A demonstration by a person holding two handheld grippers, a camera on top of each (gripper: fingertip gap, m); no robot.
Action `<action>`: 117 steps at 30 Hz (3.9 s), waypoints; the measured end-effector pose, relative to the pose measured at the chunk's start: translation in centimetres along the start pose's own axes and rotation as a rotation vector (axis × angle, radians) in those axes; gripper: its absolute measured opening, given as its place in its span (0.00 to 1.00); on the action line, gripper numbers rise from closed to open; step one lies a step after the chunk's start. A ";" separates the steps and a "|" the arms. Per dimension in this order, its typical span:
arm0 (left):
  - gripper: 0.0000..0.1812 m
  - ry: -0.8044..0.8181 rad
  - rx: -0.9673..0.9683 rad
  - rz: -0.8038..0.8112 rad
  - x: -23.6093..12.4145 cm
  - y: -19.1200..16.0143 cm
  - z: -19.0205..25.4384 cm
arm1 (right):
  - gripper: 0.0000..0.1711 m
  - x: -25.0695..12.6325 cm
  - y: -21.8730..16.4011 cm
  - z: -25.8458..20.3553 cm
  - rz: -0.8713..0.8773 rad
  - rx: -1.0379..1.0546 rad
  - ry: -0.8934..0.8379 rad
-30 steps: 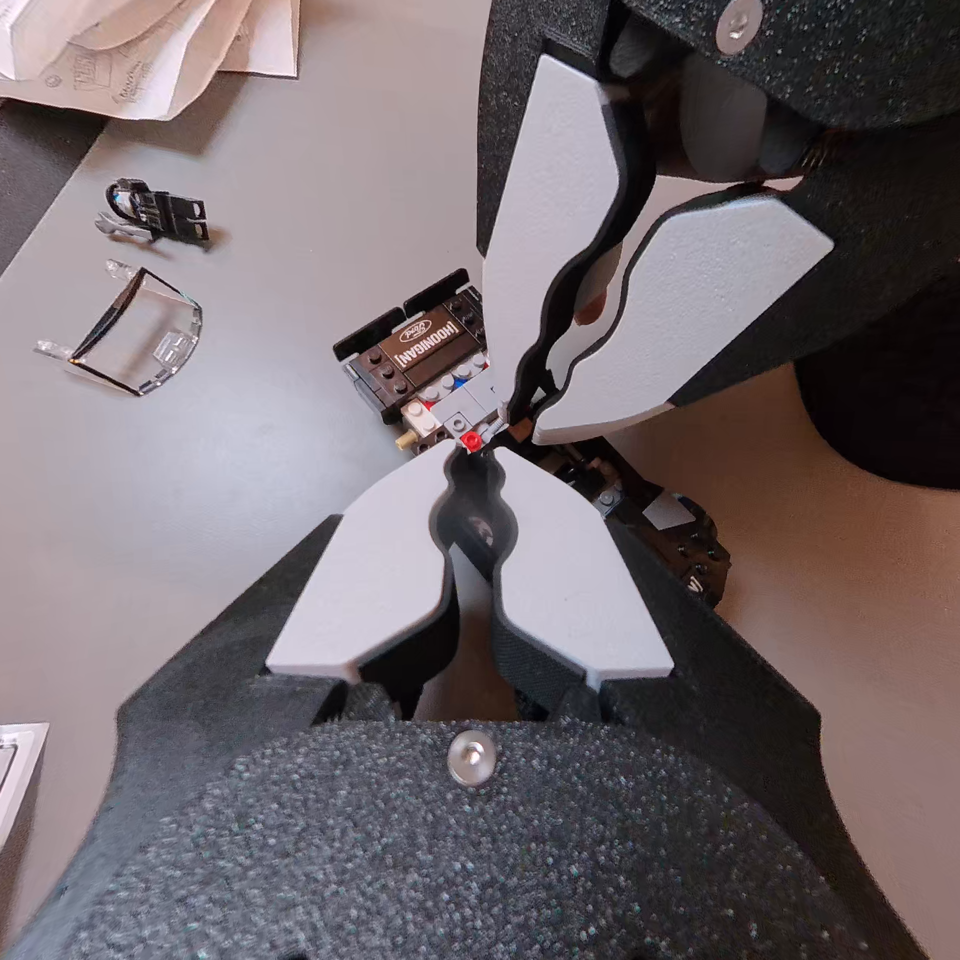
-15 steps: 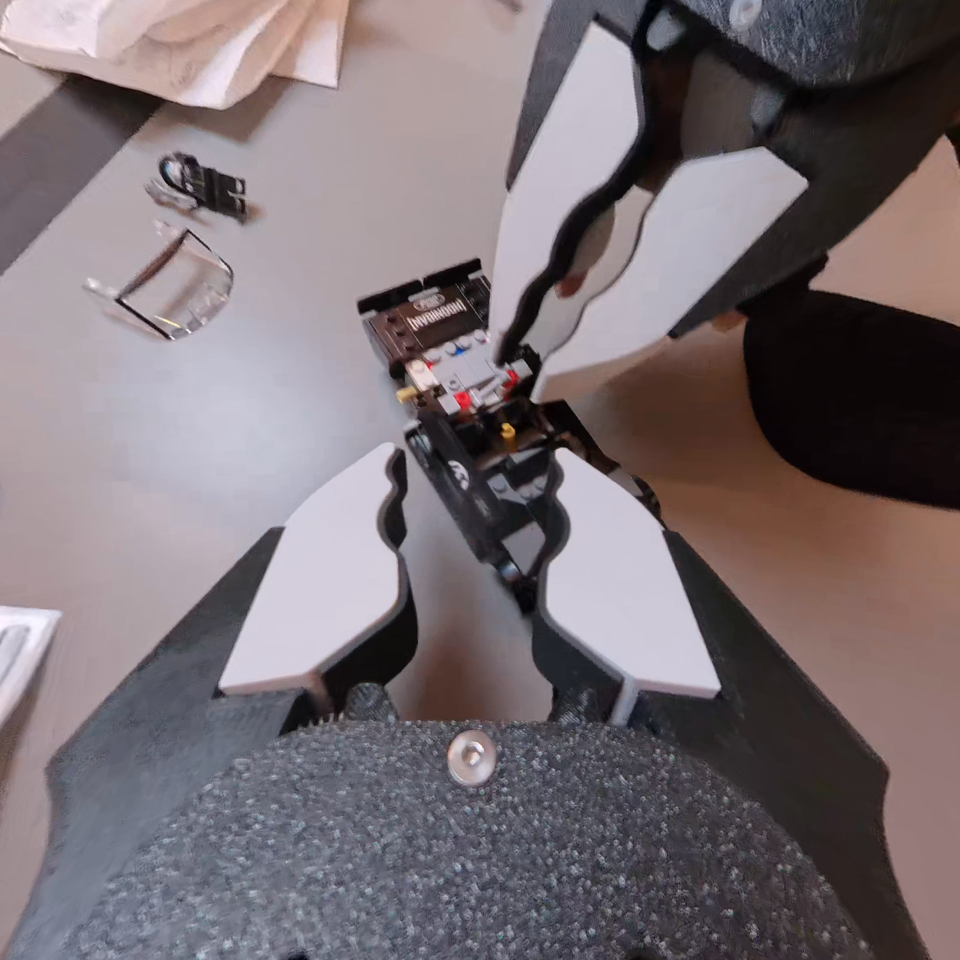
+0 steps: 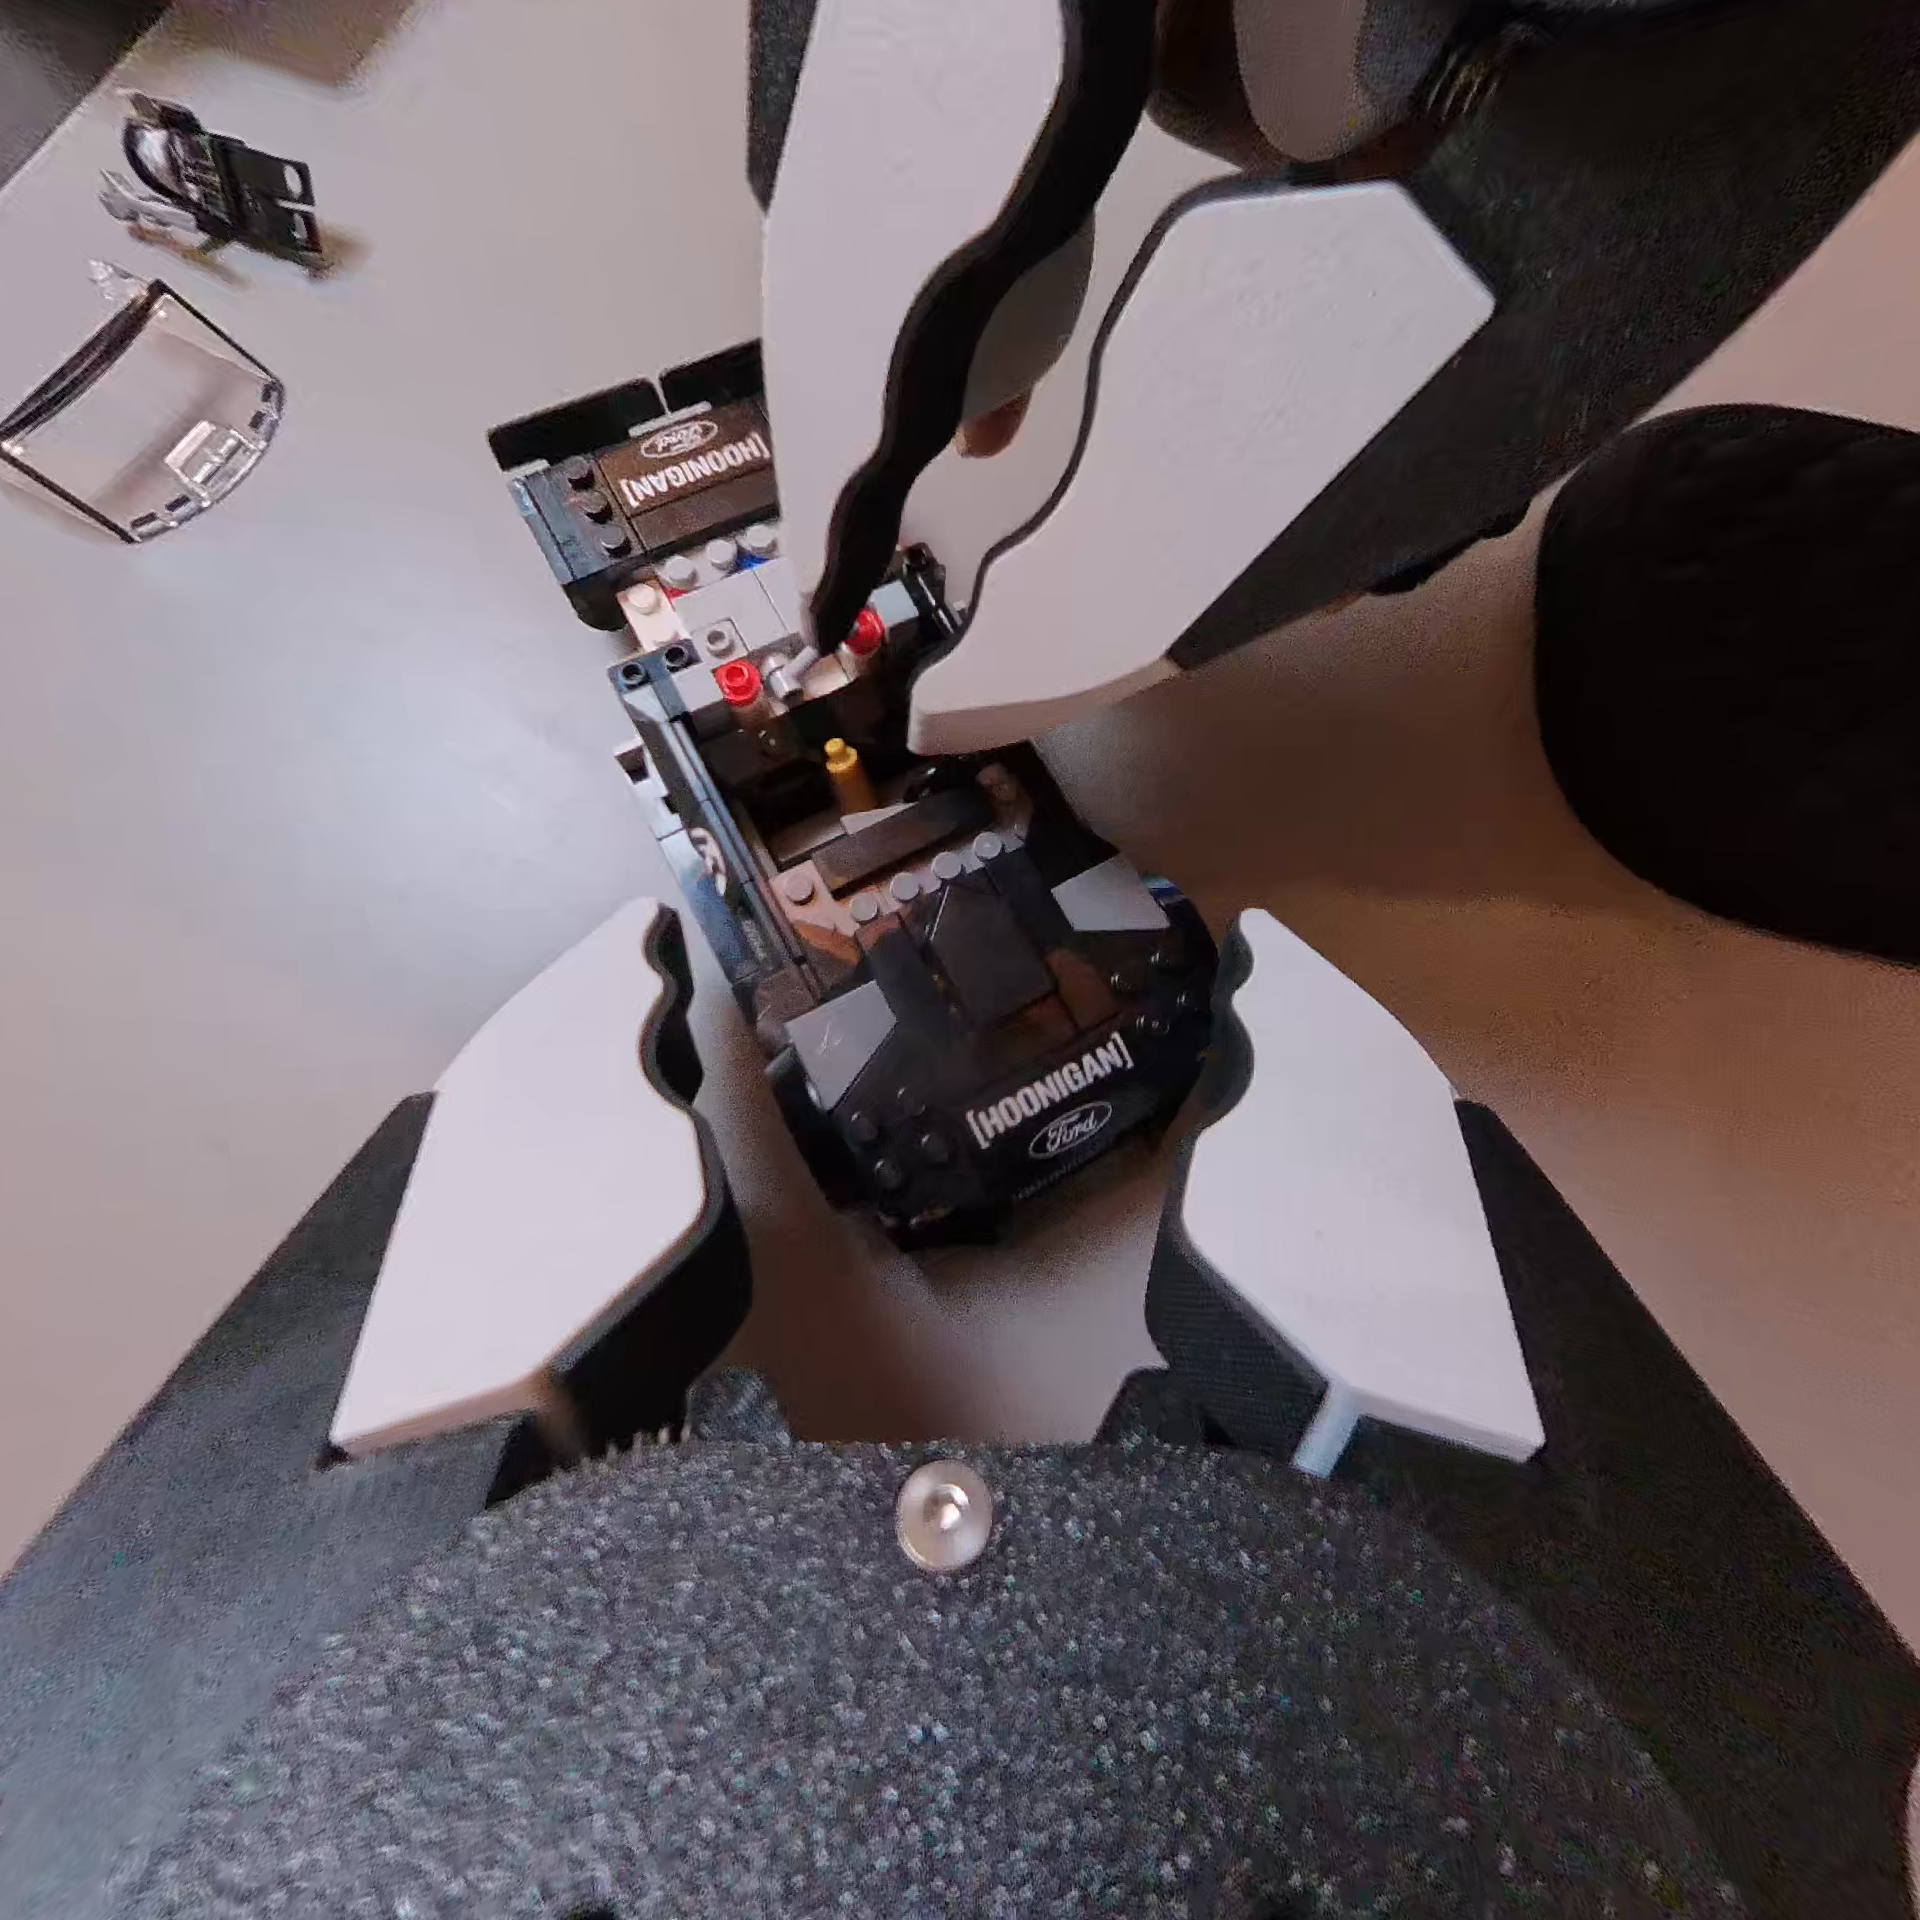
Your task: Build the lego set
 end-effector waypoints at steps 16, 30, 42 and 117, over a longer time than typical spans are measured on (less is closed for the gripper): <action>0.49 0.023 -0.013 -0.035 0.7 -0.8 0.6 | 0.05 0.0 -0.1 0.9 -0.113 0.212 0.051; 0.49 0.042 -0.013 -0.041 0.7 -0.8 0.7 | 0.08 0.2 -0.1 1.1 -0.092 0.193 0.050; 0.50 0.052 -0.007 -0.038 0.8 -0.9 0.7 | 0.07 0.3 -0.1 1.5 -0.142 0.246 0.170; 0.49 -0.159 0.189 -0.088 -4.0 -5.3 3.9 | 0.15 -0.9 0.6 -6.2 0.034 0.203 -0.003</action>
Point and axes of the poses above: each gripper's, where its closed fingertips meet, x out along the fingers, y out of its top, z = x × y across the jaws, the point moved 3 cm from there along -x, back along the fingers, and after that the axes turned 3 degrees about z, right-handed, at the moved point
